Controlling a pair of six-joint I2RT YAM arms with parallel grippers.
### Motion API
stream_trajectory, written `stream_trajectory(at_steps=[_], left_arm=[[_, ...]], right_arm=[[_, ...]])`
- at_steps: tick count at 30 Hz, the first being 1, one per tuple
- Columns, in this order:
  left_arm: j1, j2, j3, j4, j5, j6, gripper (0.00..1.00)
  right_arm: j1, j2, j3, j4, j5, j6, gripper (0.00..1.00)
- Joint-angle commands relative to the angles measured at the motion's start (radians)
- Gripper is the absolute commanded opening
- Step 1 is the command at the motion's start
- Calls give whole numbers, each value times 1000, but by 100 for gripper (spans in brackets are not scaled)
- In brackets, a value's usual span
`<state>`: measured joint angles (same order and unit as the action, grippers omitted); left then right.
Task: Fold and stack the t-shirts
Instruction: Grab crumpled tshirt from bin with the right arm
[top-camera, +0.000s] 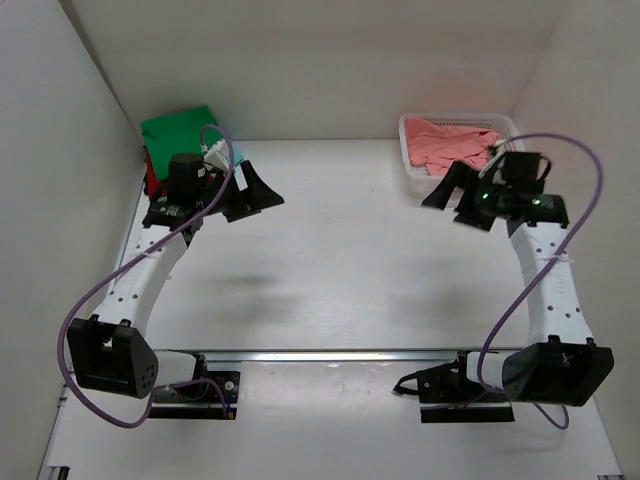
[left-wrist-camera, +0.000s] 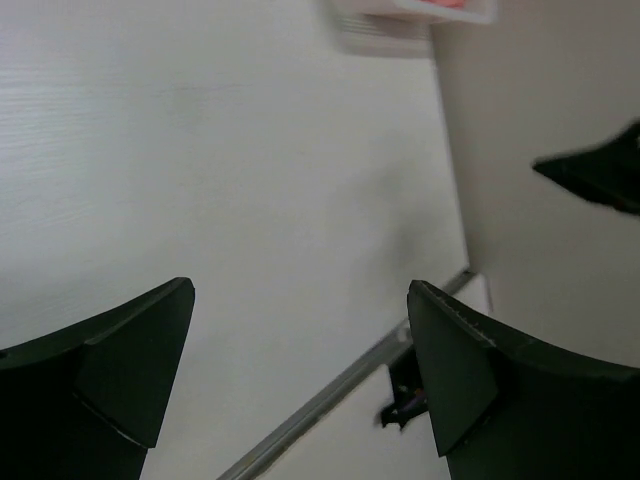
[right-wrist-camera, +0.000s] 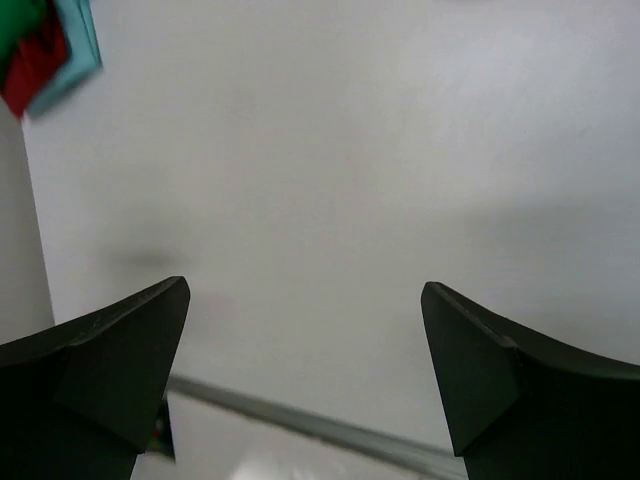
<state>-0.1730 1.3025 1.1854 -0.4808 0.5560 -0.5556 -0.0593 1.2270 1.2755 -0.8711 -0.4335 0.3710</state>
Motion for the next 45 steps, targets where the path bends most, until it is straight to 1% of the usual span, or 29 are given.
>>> stream_trajectory(at_steps=[1, 2, 4, 6, 8, 10, 12, 13, 14, 15, 16, 17, 19, 20, 21, 23, 25, 28, 29, 31, 34, 35, 36, 37, 38, 39, 40, 42, 45], left_arm=[[-25, -52, -136, 413, 343, -97, 99], [-34, -51, -170, 635, 442, -200, 99], [-36, -68, -255, 828, 466, -382, 99], [-45, -75, -286, 968, 504, -405, 99], [-62, -89, -291, 905, 509, -334, 99], [-74, -103, -279, 774, 489, -198, 99], [-68, -112, -259, 525, 405, -86, 99], [-51, -117, -212, 419, 365, 53, 99], [-39, -111, -123, 139, 158, 124, 99], [-36, -111, -71, -84, -116, 225, 98], [-54, -102, 15, -166, -245, 308, 99], [-86, -98, 67, -276, -516, 334, 99], [-175, -86, 83, -328, -901, 387, 98], [-183, -75, 56, -318, -968, 350, 98], [-174, -74, 25, -309, -996, 341, 99], [-146, -77, -18, -269, -932, 310, 98], [-120, -83, -50, -246, -842, 307, 99], [-89, -78, -75, -237, -795, 307, 98], [-89, -78, -75, -242, -788, 333, 98], [-82, -68, -54, -232, -778, 330, 99], [-39, -55, -15, -228, -749, 309, 98], [-31, -51, -7, -229, -734, 304, 91], [-19, -51, -4, -226, -719, 312, 65], [-2, -49, -1, -216, -696, 315, 42], [6, -46, 9, -219, -683, 300, 26], [6, -46, 16, -216, -679, 292, 0], [26, -46, 22, -211, -654, 286, 0], [32, -58, 25, -209, -636, 266, 0], [20, -92, 40, -191, -631, 264, 0]], right_arm=[[-80, 41, 218, 110, 130, -1, 99], [-88, 69, 279, 130, 151, 8, 99], [-79, 152, 370, 133, 182, 9, 99], [-71, 225, 456, 133, 193, -1, 99], [-65, 320, 499, 133, 205, -13, 99], [-57, 397, 562, 116, 251, -33, 99], [-53, 475, 654, 104, 278, -58, 99], [-54, 527, 673, 95, 291, -66, 99], [-50, 576, 711, 89, 308, -78, 99], [-48, 606, 749, 95, 324, -86, 99], [-47, 662, 765, 90, 349, -98, 98], [-45, 714, 795, 84, 380, -113, 98], [-43, 790, 846, 99, 398, -132, 97], [-39, 839, 849, 116, 406, -126, 97], [-39, 889, 851, 141, 414, -141, 97], [-53, 983, 884, 149, 417, -130, 98], [-69, 1084, 1006, 124, 414, -126, 98], [-91, 1291, 1206, 54, 420, -133, 99], [-89, 1316, 1251, 29, 414, -132, 99], [-105, 1364, 1248, 15, 409, -129, 100], [-116, 1368, 1172, 38, 391, -117, 99], [-119, 1376, 1188, 21, 374, -122, 97], [-114, 1379, 1193, 26, 360, -121, 84], [-117, 1381, 1190, 29, 355, -127, 64], [-117, 1388, 1206, 26, 360, -123, 50], [-116, 1387, 1207, 24, 348, -130, 11], [-114, 1379, 1207, 30, 345, -135, 1], [-111, 1373, 1208, 47, 319, -147, 0], [-112, 1339, 1271, 84, 293, -161, 0]])
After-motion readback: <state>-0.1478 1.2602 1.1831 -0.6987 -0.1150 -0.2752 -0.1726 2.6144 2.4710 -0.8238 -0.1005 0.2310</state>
